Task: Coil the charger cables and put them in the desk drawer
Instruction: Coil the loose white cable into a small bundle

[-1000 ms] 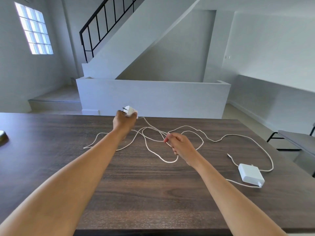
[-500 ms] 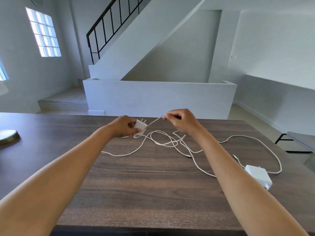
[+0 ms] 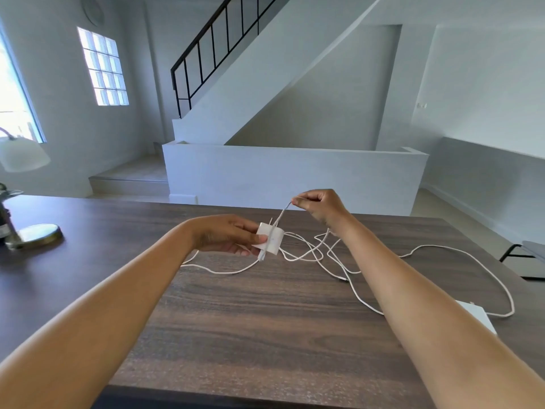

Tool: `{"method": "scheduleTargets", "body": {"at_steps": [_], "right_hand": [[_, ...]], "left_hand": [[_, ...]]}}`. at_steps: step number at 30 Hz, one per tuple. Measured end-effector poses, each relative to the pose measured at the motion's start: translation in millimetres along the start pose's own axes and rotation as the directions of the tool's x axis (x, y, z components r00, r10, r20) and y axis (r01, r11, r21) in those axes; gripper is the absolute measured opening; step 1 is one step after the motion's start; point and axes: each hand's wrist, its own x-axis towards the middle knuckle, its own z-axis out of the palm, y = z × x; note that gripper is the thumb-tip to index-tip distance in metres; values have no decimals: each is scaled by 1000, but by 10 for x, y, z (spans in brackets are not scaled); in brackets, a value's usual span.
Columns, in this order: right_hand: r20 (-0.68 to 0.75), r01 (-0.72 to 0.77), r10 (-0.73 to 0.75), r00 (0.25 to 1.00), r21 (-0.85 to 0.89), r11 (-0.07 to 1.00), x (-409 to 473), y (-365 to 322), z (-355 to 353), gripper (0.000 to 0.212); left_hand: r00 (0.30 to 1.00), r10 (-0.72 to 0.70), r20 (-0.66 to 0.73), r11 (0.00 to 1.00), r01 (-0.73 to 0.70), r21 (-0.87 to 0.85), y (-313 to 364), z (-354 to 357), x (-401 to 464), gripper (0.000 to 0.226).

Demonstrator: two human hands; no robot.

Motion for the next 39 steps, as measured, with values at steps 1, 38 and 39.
{"method": "scheduleTargets", "body": {"at_steps": [1,38,39], "right_hand": [[16,-32,31,999,34,999,-21,24,28,17],[455,14,80,887,-199,980,-691,-694,139,26],[403,28,56,914,-202,979,-655,-705,83,25]], "left_hand": [[1000,-1,19,999,2,-35,13,5,2,59],[485,254,-837,866,271,420,-233,-207,470,32],[535,271,-800,852,254,458,-265,-211,469,30]]}}
